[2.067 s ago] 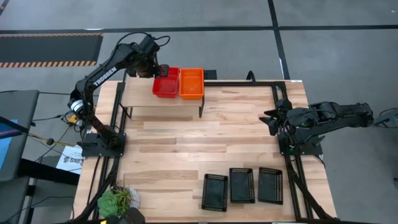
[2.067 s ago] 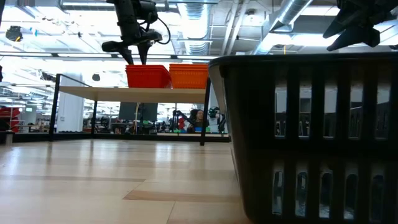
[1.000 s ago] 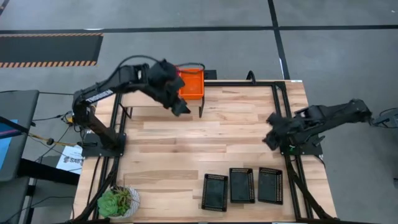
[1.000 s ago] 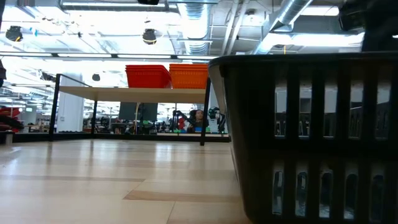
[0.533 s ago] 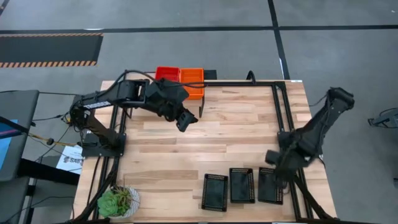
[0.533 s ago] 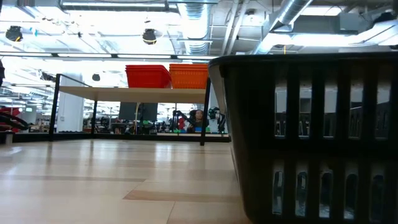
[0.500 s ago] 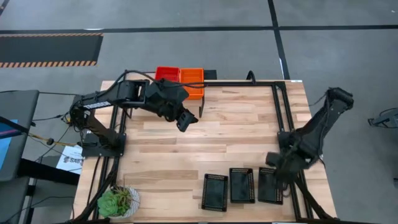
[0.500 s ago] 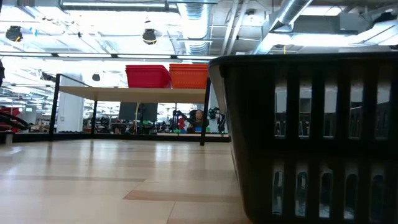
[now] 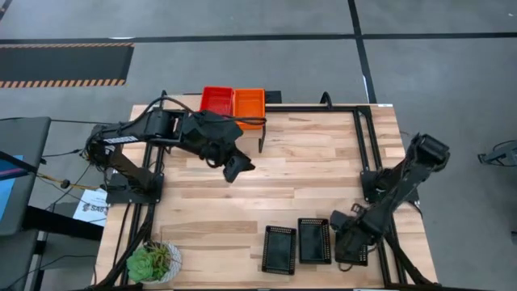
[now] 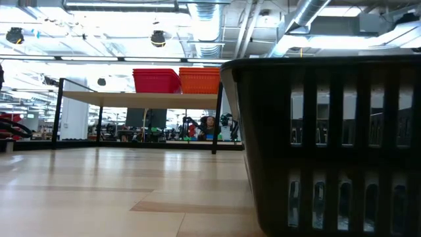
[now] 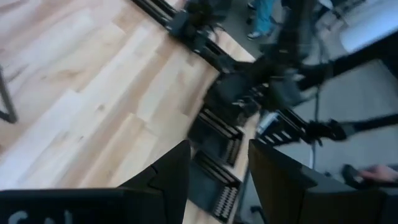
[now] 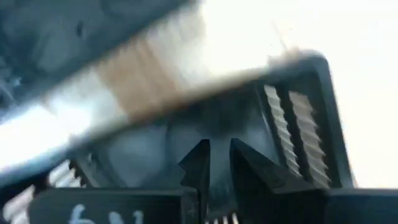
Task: Stack baskets on shelf by color
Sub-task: Adjust the black bins
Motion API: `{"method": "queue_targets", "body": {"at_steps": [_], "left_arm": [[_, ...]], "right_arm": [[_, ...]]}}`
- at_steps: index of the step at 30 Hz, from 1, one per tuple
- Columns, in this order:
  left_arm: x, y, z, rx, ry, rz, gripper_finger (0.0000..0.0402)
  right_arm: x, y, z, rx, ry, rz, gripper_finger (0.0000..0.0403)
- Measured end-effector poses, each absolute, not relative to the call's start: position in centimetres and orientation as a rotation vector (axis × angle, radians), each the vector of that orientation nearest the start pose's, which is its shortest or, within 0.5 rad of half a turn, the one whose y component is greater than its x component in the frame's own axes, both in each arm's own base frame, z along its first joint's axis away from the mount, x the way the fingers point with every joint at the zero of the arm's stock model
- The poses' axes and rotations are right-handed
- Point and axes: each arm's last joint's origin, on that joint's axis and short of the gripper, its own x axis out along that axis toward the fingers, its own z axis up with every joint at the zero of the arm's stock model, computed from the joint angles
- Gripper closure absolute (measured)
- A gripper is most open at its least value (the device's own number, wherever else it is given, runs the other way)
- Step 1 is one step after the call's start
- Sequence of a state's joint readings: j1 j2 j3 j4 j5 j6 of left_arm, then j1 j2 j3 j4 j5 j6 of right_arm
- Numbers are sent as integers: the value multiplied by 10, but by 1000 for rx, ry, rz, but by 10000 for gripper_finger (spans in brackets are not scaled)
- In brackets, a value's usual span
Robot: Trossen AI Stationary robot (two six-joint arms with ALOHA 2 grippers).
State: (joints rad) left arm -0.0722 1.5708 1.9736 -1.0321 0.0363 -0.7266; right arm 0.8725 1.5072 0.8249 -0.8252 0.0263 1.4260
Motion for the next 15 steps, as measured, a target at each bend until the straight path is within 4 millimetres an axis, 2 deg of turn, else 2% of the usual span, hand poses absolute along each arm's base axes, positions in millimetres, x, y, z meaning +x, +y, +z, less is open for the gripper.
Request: {"method": "queue_targets", "body": {"at_steps": [5,9,15], "left_arm": [[282,-36,473,-721,639,31,253],[261,-48,486,-720,613,-33,253],[233,-57,501,-689,548,-61,253]], "right_arm": [[186,190,148,529,1413,-289,330],[213,198,152,529,1382,-182,333],[257,202,161,491,1341,-112,333]]}}
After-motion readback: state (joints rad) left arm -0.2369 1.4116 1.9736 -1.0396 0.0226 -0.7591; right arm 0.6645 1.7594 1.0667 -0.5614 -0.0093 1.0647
